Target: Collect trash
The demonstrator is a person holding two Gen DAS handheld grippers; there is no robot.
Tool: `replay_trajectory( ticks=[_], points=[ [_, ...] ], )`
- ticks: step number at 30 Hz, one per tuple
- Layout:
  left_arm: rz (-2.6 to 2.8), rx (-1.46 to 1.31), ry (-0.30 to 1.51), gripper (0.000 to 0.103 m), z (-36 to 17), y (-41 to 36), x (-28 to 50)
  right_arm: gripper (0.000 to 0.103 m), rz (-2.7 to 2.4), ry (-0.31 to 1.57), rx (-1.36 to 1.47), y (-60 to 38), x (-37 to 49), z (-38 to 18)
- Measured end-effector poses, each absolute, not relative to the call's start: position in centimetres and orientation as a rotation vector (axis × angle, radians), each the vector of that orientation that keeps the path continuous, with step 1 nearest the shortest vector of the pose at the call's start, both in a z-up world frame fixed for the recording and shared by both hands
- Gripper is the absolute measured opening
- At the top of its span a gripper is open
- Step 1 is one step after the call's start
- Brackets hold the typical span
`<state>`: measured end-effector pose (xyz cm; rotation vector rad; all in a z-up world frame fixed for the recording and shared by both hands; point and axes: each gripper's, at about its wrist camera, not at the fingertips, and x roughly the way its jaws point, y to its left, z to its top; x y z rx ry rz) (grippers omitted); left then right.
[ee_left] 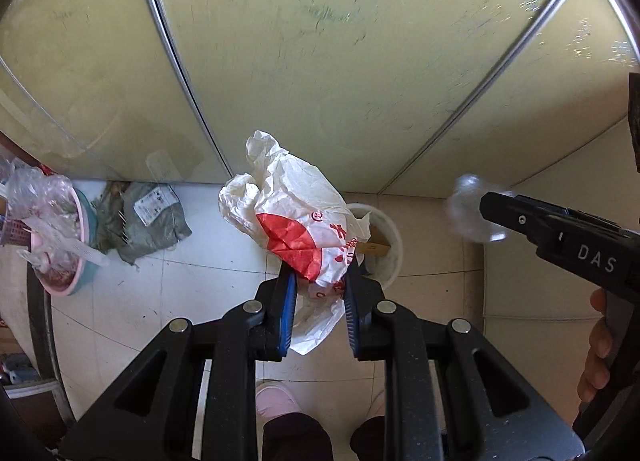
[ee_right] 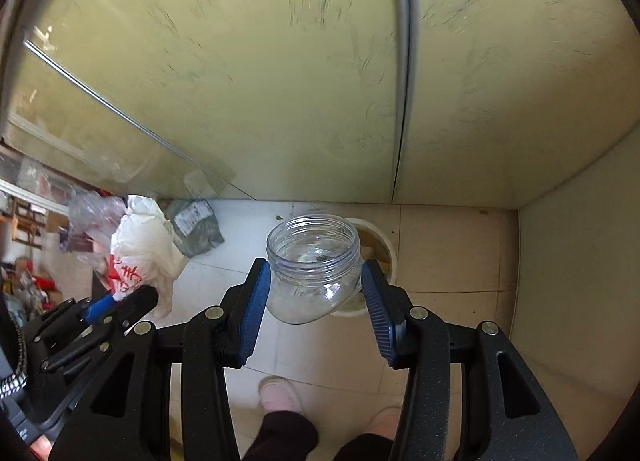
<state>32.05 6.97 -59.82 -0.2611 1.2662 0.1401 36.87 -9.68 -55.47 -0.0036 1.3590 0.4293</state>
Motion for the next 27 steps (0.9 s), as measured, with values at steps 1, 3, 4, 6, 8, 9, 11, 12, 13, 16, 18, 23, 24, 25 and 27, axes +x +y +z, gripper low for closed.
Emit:
replay_trajectory(
  ticks=[1,3,4,6,8,9,11,12,13,16,18,23,24,25,27],
  points=[
    [0.135,-0.275,1.272,0.021,-60.3,7.0,32.3,0.047,0.432,1.37,-0.011,-9.6,37.1,-55.8],
    [0.12,-0.287,1.284,0.021,-60.8,7.1,32.8,0.053,0.444,1.408,-0.017,-9.5,37.4,-56.3],
    [0.113,-0.287,1.287,0.021,-60.9,7.1,33.0,0.053,0.453,1.417,-0.005,-9.7,37.3,-56.4],
    [0.092,-0.292,1.292,0.022,-61.2,6.6,33.6,0.053,0.448,1.42,0.013,-10.4,37.6,-56.0],
    [0.068,-0.3,1.298,0.023,-61.6,6.0,34.3,0.053,0.448,1.415,0.027,-11.3,37.5,-55.4],
    [0.052,-0.301,1.3,0.025,-61.7,5.5,34.7,0.053,0.444,1.408,0.029,-11.8,37.5,-55.0],
    [0.033,-0.289,1.315,0.042,-61.8,4.4,35.5,0.053,0.426,1.389,0.028,-12.5,37.7,-54.3],
    [0.028,-0.281,1.324,0.051,-61.7,3.8,35.9,0.053,0.418,1.381,0.025,-12.9,37.9,-54.1],
    [0.024,-0.274,1.327,0.053,-61.6,3.3,36.1,0.053,0.412,1.372,0.026,-13.4,37.8,-53.5],
    [0.005,-0.257,1.338,0.053,-61.0,2.4,36.5,0.053,0.4,1.355,0.044,-13.8,38.3,-53.0],
    [0.002,-0.245,1.34,0.053,-60.2,2.0,36.4,0.053,0.394,1.337,0.052,-14.3,38.3,-52.0],
    [0.002,-0.234,1.313,0.053,-55.4,1.7,35.4,0.053,0.386,1.29,0.077,-15.3,37.9,-47.9],
    [0.006,-0.233,1.3,0.053,-53.7,1.6,35.2,0.053,0.386,1.275,0.084,-15.6,37.7,-46.7],
    [0.012,-0.234,1.284,0.053,-52.0,1.4,34.9,0.053,0.389,1.261,0.09,-16.0,37.6,-45.4],
    [0.026,-0.231,1.239,0.053,-47.8,1.1,34.2,0.053,0.398,1.235,0.099,-16.7,37.3,-42.5]
  ],
)
